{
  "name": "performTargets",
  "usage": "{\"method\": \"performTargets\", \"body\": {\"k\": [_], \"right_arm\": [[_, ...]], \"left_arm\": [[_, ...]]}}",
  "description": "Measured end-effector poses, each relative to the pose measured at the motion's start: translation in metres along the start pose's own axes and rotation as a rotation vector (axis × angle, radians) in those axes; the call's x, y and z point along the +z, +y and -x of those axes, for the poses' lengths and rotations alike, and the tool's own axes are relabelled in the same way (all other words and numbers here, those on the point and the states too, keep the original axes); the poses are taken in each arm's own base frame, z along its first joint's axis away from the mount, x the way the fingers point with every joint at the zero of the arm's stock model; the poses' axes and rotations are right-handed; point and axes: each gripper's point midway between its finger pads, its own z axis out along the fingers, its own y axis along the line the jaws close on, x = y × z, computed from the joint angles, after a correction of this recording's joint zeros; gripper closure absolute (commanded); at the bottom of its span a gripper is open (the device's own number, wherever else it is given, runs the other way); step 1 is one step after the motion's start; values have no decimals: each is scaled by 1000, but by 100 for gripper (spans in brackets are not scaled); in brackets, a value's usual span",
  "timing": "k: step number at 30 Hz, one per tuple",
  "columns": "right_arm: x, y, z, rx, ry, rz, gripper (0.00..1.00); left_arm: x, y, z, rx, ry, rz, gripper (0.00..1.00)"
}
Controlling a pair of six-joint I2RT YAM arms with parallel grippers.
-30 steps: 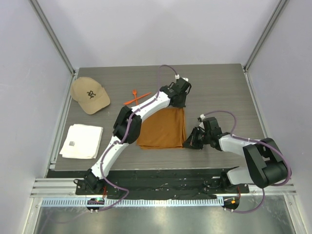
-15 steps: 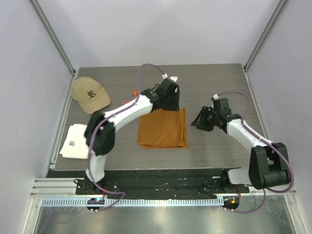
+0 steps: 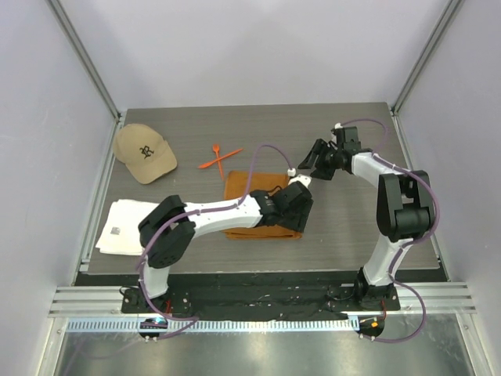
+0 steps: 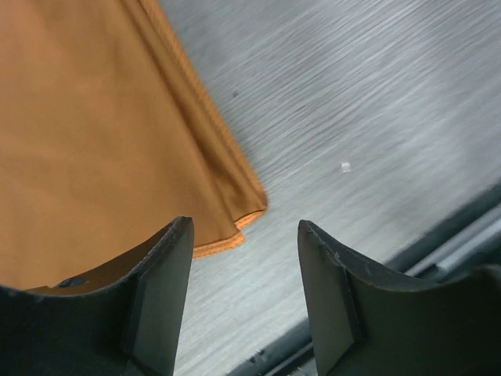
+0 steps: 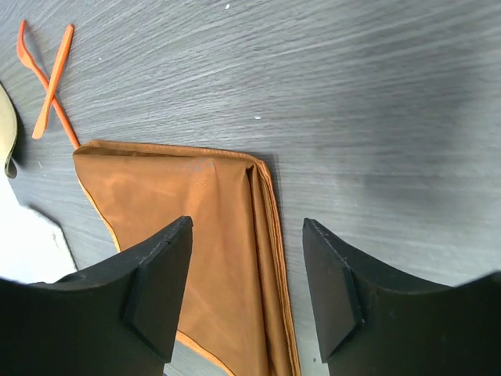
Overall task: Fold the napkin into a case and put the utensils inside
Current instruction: Smooth out the lower triangle-folded napkin at the center of the board.
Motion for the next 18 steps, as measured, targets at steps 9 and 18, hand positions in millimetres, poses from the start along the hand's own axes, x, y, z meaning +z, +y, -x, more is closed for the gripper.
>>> {"method": "performTargets", "body": {"k": [9,18], "right_arm": [[19,0,-13,-6,70,28,49],[15,-17,-52,17,112,-61,57]], "left_arm": [[28,18,-32,47,61,115,49],[30,9,-27,48,61,102,59]]}}
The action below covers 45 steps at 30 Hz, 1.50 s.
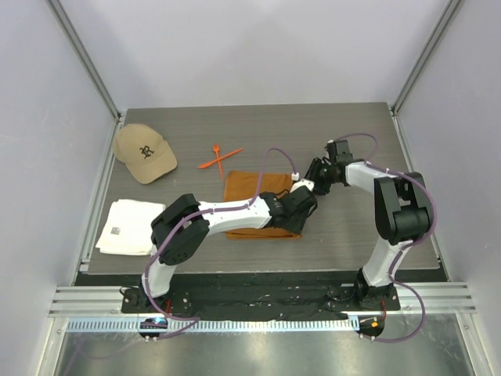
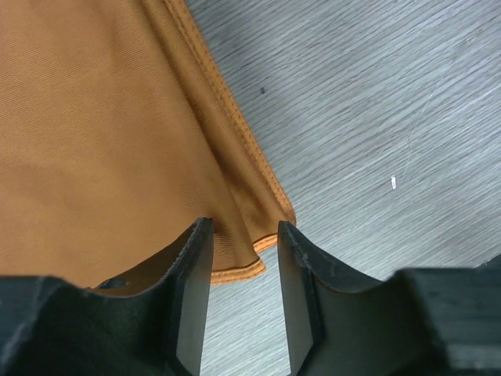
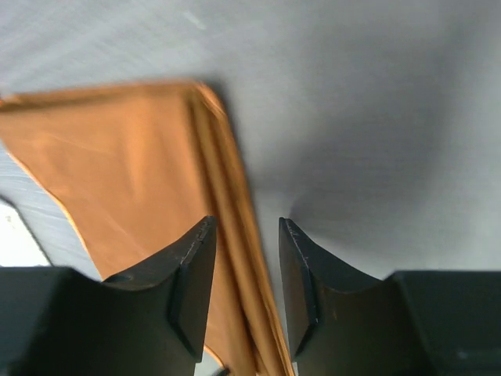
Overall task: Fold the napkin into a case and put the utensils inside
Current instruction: Smooth out the lower triangle-folded napkin at the center of the board.
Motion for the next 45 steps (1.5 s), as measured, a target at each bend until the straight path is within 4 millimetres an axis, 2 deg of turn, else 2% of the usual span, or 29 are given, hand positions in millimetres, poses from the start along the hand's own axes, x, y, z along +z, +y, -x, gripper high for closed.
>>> {"method": "performTargets", "body": {"k": [4,8,10,13,14,15,16,18,21,24,31,38,45], "right_arm": [[-28,-15,-18,44,-17,-51,60],[-64,-10,-30,37,-64,-17,73],[-73,-6,-40,27,-66,21,76],[-78,-9,-67,24,-25,49,85],[-78,-12,-81,25,3,54,87],[-77,-14,-91,23,26,56,93],[-76,-16,-103,19,55,60,95],[-74,-18,-123,12,104,69,99],[-72,-20,-145,9,163,90,99],[-73,-18,-150,2,168,113,99],[-67,-10,-143,-15,144,162,99],[-51,-29,-152,18,174,99,99],[-52,-29,-155,50,149,119,99]], "left_arm": [[6,-1,-5,2,21,2,60],[7,3,-13,8,48,19,60],[7,4,-14,10,54,23,61],[8,5,-17,12,64,30,71],[8,6,-18,12,67,31,82],[9,6,-18,12,68,33,87],[10,6,-19,12,72,35,92],[11,5,-19,10,74,36,95],[11,5,-18,5,73,37,100],[10,4,-17,2,75,38,100],[6,-3,-8,-8,65,19,100],[0,-11,0,-12,61,-5,100],[-2,-32,17,-26,45,-69,100]]}}
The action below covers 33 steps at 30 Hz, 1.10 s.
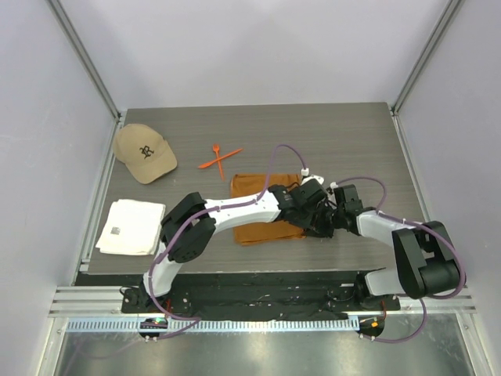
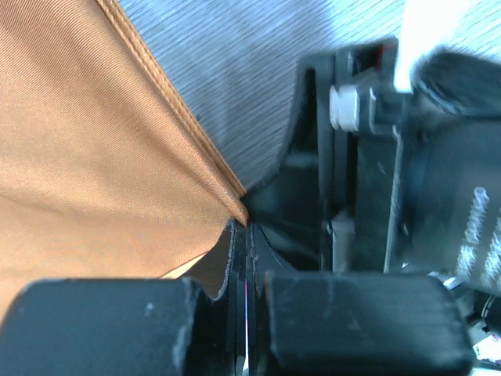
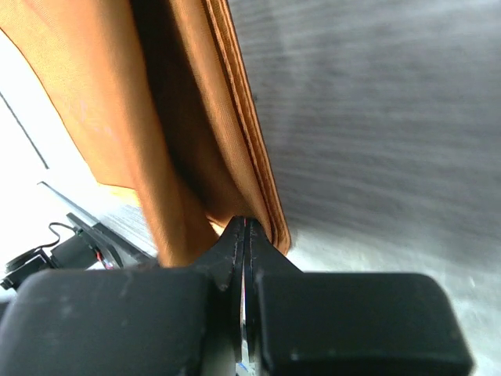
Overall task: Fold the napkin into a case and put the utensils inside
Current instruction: Smooth out the lower triangle-folded napkin at the center of the board.
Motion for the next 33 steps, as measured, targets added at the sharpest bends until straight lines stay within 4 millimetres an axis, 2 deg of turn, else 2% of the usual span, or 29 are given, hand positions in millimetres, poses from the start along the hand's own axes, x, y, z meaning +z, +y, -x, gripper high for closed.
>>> {"method": "performTargets", "body": {"k": [4,11,14,15,16,18,21,22,25,26,29,31,33], "right_arm": [[-10,-1,0,-1,-30,-26,99],[-32,3,13,-2,-80,-67,99],[-37,-2,17,-5,-94,-96,99],[-39,-5,17,-4,-95,-112,99],[-40,-8,17,-3,-94,-122,99],[-42,-13,18,6,-95,-145,99],[-46,-15,19,7,-93,-160,99],[-47,-13,20,-1,-96,-155,99],[-48,-5,21,-37,-88,-128,99],[-47,0,22,-54,-77,-117,99],[-38,17,21,-108,-23,-78,99],[-31,26,19,-131,5,-57,99],[-27,31,15,-145,27,-38,99]], "left_arm": [[4,-1,-1,1,5,1,100],[5,0,-2,2,8,2,97],[7,0,-4,3,16,1,79],[8,0,-5,6,20,1,64],[9,1,-6,9,23,2,59],[9,1,-6,10,26,-1,51],[8,6,-3,-6,19,-8,49],[5,11,-5,-14,23,-9,49],[-14,33,3,-66,18,-19,60],[-24,43,12,-96,-1,-27,70],[-53,78,47,-211,-83,-52,81],[-69,110,74,-289,-143,-57,86],[-74,140,94,-350,-189,-50,87]]}}
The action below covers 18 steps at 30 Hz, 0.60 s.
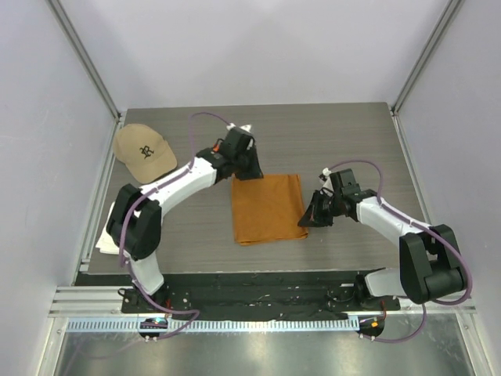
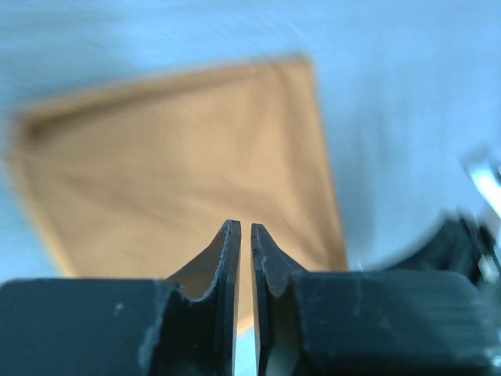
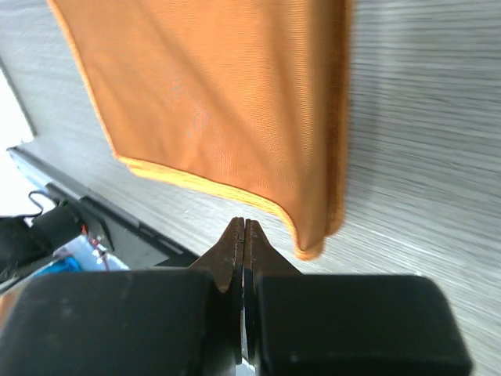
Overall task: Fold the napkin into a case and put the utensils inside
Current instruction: Smooth out the lower triangle-folded napkin at the center of the board.
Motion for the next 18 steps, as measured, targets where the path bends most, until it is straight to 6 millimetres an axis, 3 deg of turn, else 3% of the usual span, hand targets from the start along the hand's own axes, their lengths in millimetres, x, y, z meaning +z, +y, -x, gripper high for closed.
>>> {"method": "performTargets", "body": {"k": [2,4,8,12,15,18], "right_arm": [[3,4,-1,-7,14,24,99],[7,5,-2,-5,26,35,99],[13,0,-5,5,45,29,99],[15,-6,-12,13,55,22,99],[17,-11,-18,22,68,12,99],[17,-12,-19,23,70,8,99]], "left_arm": [[4,27,22,-53,-30,26,90],[13,53,31,-98,-27,57,91],[38,83,23,-134,28,108,93],[60,96,10,-127,83,136,95],[63,98,9,-120,88,139,95],[63,99,11,-103,84,139,86]]}}
